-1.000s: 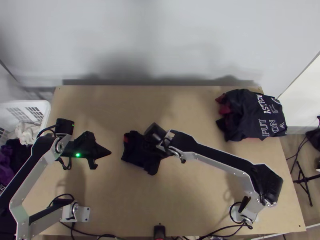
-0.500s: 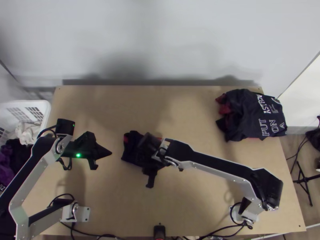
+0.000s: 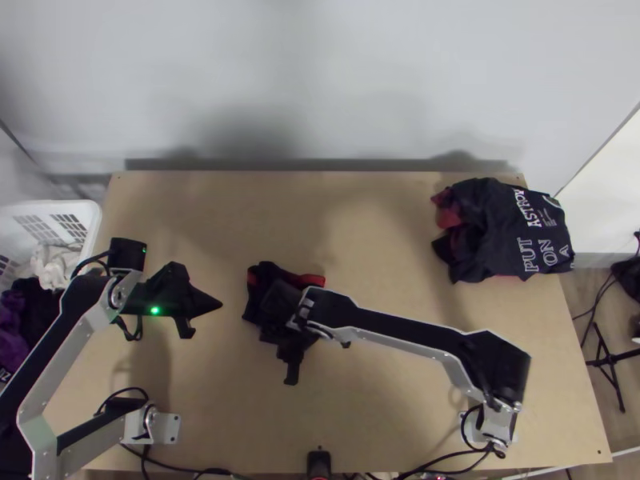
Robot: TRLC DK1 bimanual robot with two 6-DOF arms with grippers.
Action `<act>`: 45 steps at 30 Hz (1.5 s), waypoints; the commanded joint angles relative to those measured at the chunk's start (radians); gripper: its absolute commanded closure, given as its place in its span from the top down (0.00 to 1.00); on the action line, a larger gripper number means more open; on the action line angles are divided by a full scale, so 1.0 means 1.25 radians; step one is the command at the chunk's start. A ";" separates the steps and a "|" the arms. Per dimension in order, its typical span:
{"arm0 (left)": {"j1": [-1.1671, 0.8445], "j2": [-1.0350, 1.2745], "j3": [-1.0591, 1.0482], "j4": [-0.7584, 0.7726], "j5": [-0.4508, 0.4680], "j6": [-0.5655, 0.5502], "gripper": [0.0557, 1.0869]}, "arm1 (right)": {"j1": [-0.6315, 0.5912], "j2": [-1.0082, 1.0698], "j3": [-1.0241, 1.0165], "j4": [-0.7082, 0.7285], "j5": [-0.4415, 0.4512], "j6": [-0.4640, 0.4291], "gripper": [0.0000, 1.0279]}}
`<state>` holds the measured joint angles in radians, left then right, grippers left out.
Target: Fold the t-shirt
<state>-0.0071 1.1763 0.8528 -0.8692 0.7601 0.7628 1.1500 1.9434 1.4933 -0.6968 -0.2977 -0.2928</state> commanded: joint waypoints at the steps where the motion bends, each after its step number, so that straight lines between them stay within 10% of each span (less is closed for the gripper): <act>1: 0.015 -0.003 0.003 0.001 0.002 0.000 0.07 | -0.009 0.047 0.008 0.037 0.065 -0.038 0.03; 13: 0.050 -0.002 -0.006 0.002 0.001 0.022 0.07 | -0.067 0.081 0.007 0.106 0.220 -0.089 0.03; 45: 0.044 0.055 0.022 0.009 0.002 0.039 0.07 | -0.268 0.010 -0.004 0.095 0.204 -0.086 0.03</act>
<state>0.0494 1.2278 0.8711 -0.8600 0.7624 0.8120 0.8665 1.9633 1.5173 -0.5846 -0.0235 -0.4046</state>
